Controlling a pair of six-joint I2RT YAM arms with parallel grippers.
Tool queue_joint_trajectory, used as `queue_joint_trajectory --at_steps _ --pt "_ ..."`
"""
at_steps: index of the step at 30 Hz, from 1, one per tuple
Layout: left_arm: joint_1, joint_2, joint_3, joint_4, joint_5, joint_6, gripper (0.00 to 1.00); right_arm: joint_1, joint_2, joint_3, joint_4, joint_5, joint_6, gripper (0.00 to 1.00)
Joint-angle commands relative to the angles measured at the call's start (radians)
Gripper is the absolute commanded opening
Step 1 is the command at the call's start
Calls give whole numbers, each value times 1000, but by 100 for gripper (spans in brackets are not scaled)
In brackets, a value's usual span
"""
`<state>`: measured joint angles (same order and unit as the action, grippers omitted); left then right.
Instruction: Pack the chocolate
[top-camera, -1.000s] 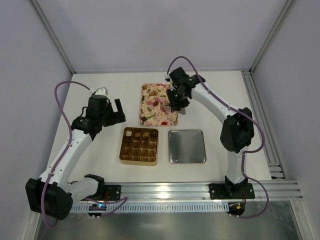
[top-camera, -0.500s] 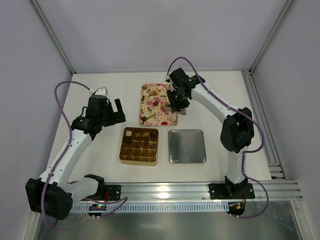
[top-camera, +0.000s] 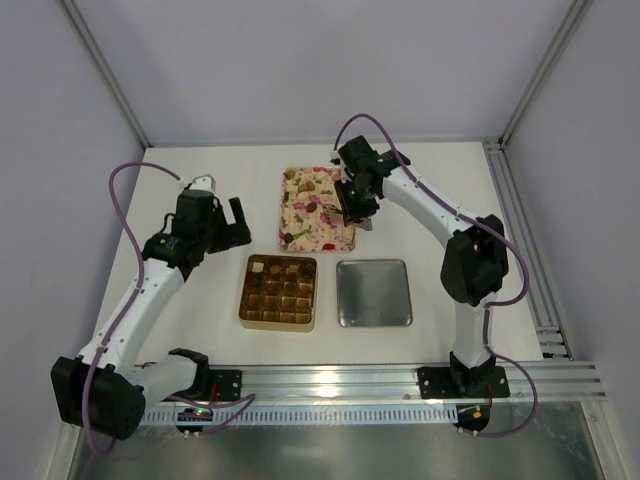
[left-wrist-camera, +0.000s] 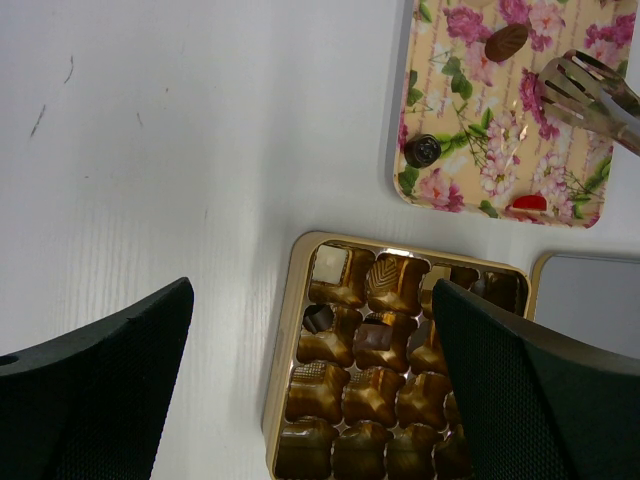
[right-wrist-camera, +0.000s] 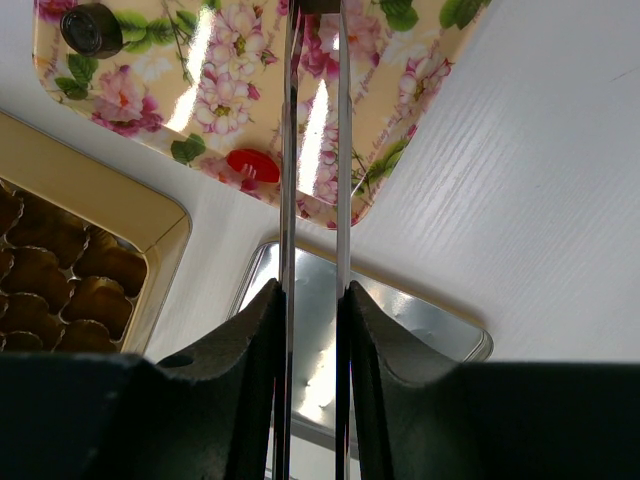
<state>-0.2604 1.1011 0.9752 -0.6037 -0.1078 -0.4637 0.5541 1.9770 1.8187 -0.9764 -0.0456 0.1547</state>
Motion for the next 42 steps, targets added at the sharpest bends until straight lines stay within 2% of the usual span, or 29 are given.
queue_joint_trajectory --at_steps 1,19,30,42 --pt "3 -30 17 4 3 3 100 6 -61 16 7 13 -4 30" --pt "1 -32 14 4 7 3 100 24 -162 16 -34 -2 2 29" --pt "1 -33 14 4 8 2 100 203 -380 -156 -96 -22 35 29" --pt "1 -37 14 5 19 -1 100 340 -472 -283 -123 -22 117 29"
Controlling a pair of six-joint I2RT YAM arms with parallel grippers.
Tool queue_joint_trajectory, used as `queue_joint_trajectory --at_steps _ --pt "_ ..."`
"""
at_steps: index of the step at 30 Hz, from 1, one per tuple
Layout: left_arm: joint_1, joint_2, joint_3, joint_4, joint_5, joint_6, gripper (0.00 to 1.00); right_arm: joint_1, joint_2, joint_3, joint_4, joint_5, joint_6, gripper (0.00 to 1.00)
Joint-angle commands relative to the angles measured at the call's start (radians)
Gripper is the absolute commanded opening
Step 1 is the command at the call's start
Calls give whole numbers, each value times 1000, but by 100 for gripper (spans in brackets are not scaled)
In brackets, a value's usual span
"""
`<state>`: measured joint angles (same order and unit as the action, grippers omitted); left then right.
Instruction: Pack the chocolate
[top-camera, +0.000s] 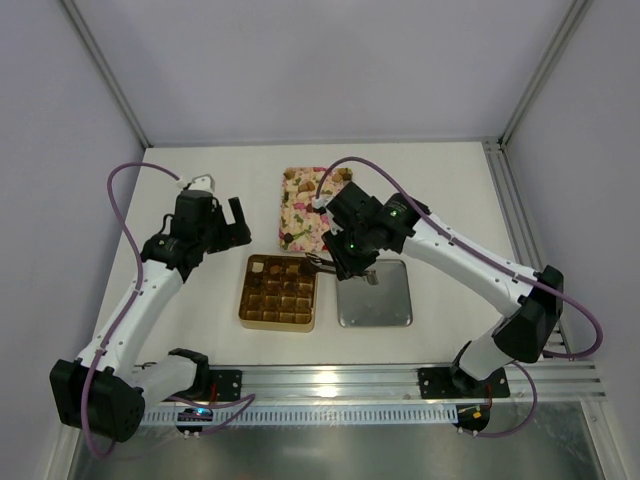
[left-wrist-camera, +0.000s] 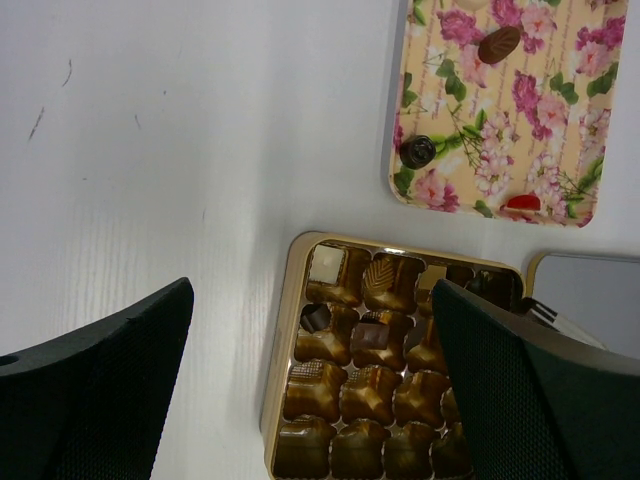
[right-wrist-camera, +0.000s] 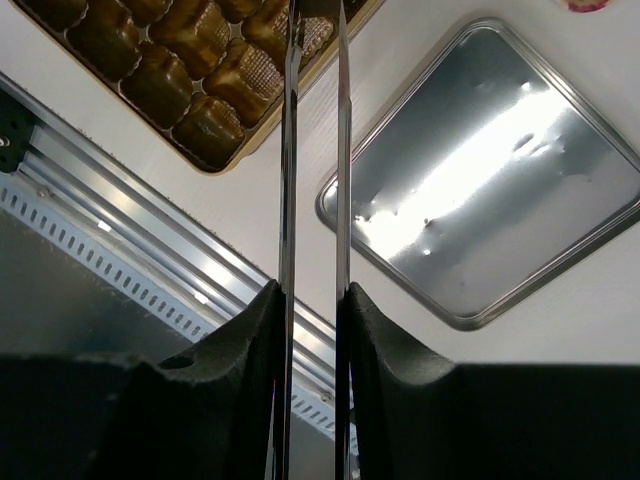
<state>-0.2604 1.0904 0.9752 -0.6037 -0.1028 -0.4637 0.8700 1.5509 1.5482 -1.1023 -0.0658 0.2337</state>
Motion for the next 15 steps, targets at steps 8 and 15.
queue_joint_trajectory --at_steps 8,15 --pt "0 -30 11 7 14 0 100 66 -55 -31 4 3 58 29" --pt "1 -35 10 5 9 -1 100 96 -57 -59 16 0 69 30"
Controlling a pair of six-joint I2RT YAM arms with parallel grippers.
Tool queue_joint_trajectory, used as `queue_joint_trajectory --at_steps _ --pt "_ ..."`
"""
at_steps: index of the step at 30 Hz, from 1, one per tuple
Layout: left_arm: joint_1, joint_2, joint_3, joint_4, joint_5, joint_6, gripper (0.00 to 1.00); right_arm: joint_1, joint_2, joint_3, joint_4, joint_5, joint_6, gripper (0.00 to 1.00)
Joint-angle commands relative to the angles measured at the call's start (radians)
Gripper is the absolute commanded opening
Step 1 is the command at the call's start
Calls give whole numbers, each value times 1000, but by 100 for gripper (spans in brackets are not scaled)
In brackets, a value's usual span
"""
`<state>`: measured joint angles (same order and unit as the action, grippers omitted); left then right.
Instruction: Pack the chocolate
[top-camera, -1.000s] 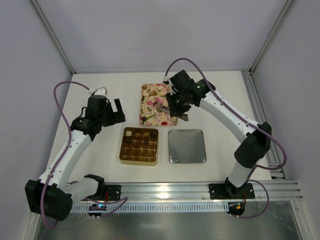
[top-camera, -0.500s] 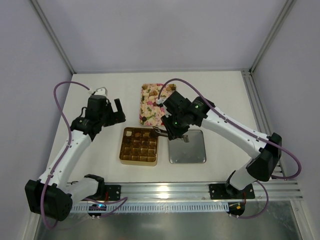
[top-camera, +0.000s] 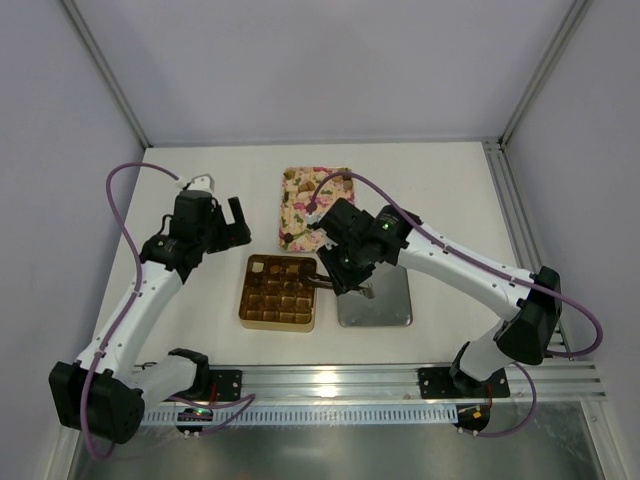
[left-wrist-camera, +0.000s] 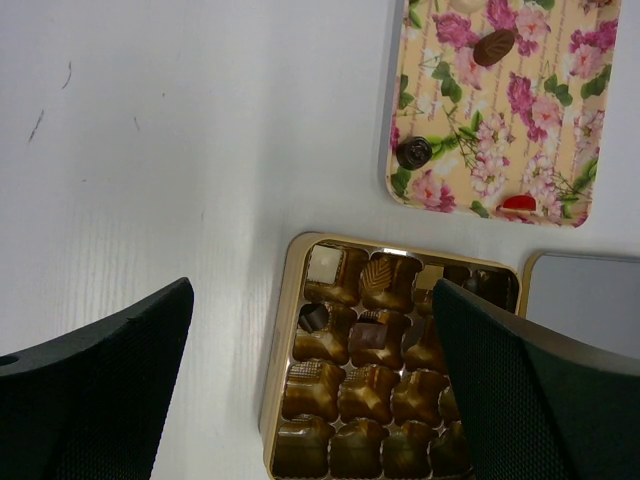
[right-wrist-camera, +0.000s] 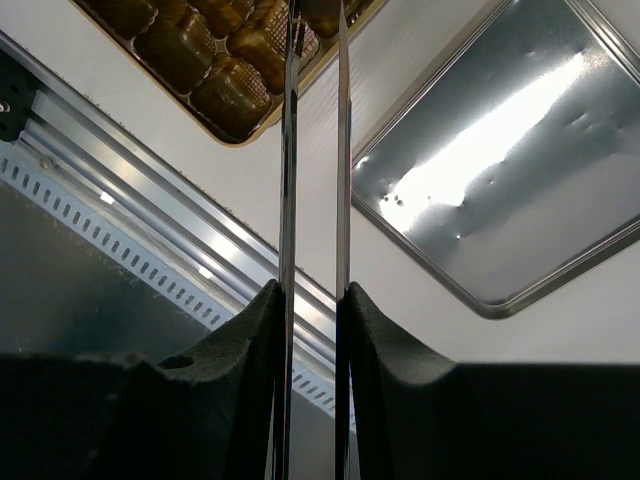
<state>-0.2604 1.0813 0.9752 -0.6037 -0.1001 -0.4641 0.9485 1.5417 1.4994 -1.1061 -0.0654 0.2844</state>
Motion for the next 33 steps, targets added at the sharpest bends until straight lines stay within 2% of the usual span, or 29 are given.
queue_joint_trajectory --at_steps 1,7,11,22,27,33 --pt "1 -26 10 5 7 -1 100 19 -48 -11 23 -1 19 30" --pt "1 -27 11 5 5 1 100 29 -48 -25 32 -4 22 34" --pt "1 -29 11 4 3 -1 100 32 -49 -28 37 3 24 39" --pt "1 -29 10 4 5 1 100 4 -58 1 43 61 25 41" --pt "1 -32 13 4 8 -1 100 -123 -66 30 52 96 -7 41" --pt "1 -31 13 5 19 -2 100 -393 -43 24 115 119 -53 41"
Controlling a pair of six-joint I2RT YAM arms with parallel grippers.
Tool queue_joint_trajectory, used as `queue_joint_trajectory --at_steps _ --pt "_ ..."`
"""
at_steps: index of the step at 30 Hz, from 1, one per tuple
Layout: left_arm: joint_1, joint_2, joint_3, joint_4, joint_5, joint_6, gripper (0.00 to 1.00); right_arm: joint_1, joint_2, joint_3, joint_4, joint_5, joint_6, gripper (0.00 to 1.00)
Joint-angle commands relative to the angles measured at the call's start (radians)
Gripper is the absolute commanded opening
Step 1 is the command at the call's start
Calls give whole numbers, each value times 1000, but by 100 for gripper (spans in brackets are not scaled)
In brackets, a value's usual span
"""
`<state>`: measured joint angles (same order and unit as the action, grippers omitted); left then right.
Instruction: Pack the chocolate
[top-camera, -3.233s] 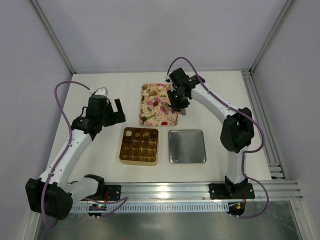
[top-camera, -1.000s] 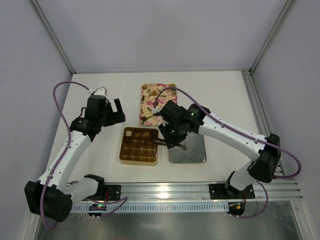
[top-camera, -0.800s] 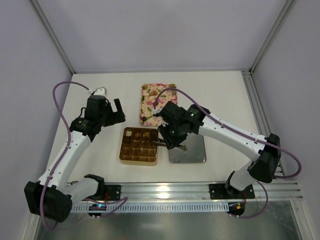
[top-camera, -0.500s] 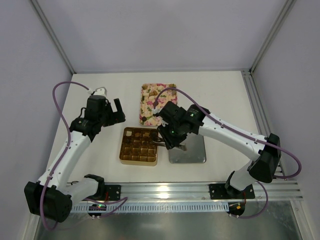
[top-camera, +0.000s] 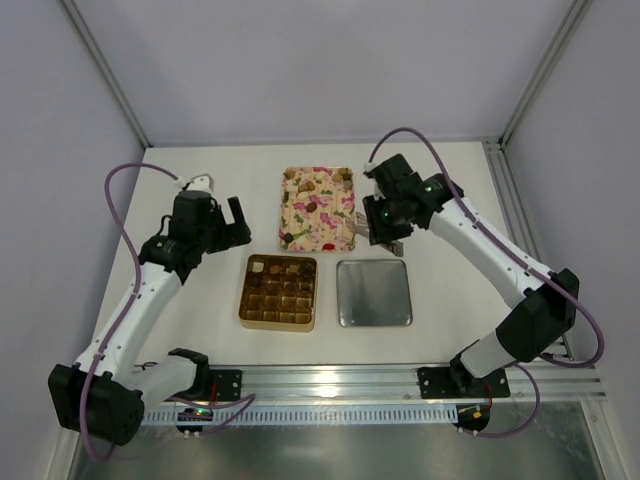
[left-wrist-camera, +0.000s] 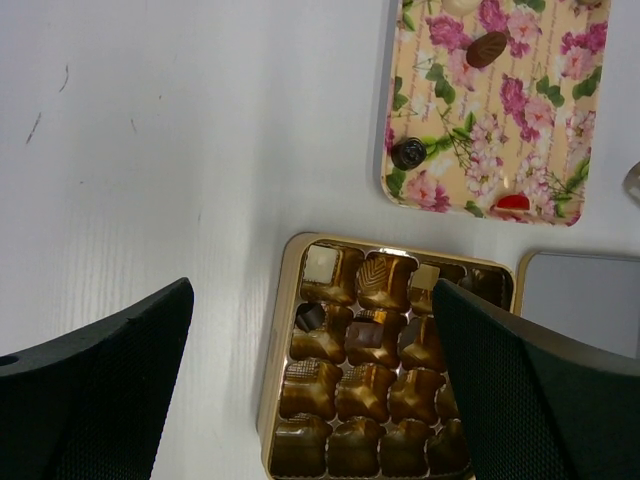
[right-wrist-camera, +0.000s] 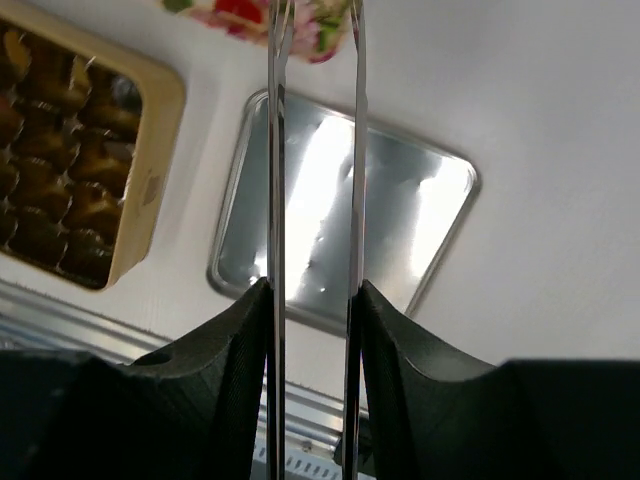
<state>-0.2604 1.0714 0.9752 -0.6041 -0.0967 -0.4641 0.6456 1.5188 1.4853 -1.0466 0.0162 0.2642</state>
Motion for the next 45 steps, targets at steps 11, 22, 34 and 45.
queue_joint_trajectory --at_steps 11,22,34,45 --pt "1 -27 11 13 54 -8 100 -414 130 62 244 105 -29 41" --pt "1 -27 8 21 84 -13 100 -595 305 50 361 149 -28 46" --pt "1 -18 2 32 129 -21 100 -669 492 52 307 64 -60 61" --pt "0 -19 3 30 127 -21 100 -669 526 40 275 36 -53 77"
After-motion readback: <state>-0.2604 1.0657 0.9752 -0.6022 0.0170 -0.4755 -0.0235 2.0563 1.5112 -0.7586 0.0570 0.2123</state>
